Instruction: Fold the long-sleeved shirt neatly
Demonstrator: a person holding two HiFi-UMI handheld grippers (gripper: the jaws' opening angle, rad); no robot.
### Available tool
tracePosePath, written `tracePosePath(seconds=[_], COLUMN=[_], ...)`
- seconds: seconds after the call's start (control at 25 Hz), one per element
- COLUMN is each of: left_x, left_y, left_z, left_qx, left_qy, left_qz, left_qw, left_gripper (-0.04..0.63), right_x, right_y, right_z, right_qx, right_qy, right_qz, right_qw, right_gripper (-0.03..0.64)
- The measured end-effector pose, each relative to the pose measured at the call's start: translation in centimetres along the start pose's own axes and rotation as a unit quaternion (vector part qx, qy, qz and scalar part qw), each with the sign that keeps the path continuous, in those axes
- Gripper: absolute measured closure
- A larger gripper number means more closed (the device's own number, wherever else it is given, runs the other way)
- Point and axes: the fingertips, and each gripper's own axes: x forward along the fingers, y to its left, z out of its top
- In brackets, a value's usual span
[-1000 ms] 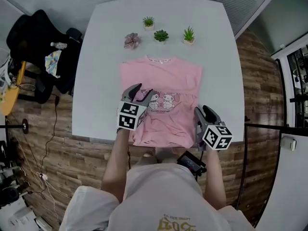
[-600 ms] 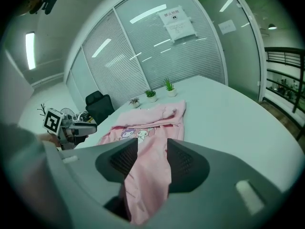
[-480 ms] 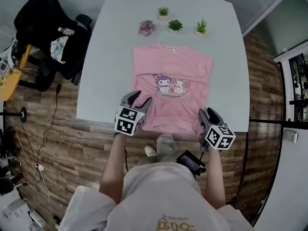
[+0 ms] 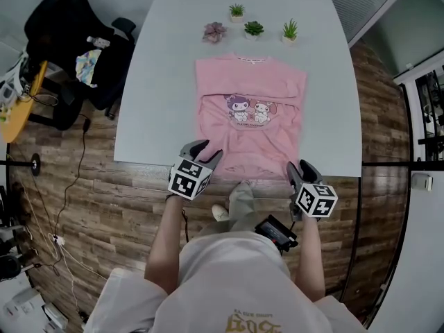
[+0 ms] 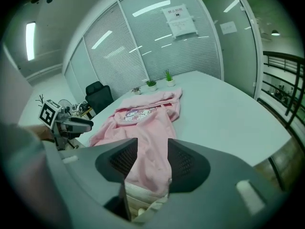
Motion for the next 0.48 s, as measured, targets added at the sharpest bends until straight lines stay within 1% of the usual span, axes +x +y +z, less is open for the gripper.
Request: tracePosePath(seconds=[0.16, 0.36, 0.48], left_x=[-0.6, -1.2, -1.3], left_y=[-1.8, -3.2, -3.8], left_z=[-2.0, -3.7, -4.4], left_qx=[0.009, 0.004, 0.017], left_qy=[0.023, 0.04, 0.054], left_qz=[-0.02, -0.03, -0.035], left_qw=[0.9995, 0.9988, 0.9978], left_gripper=[0.399, 0.42, 0.431], right_x=[-0.6, -1.1, -1.5], right_y=[0.0, -0.3, -0.5], right_z=[-2.0, -3.3, -3.7], right_qx=[-0.003, 0.001, 0.003], right_qy=[0.015, 0.022, 0.019], right_qz=[-0.001, -0.001, -0.002], right_qw=[1.0, 1.0, 1.0], right_gripper=[0.414, 0.414, 0.416])
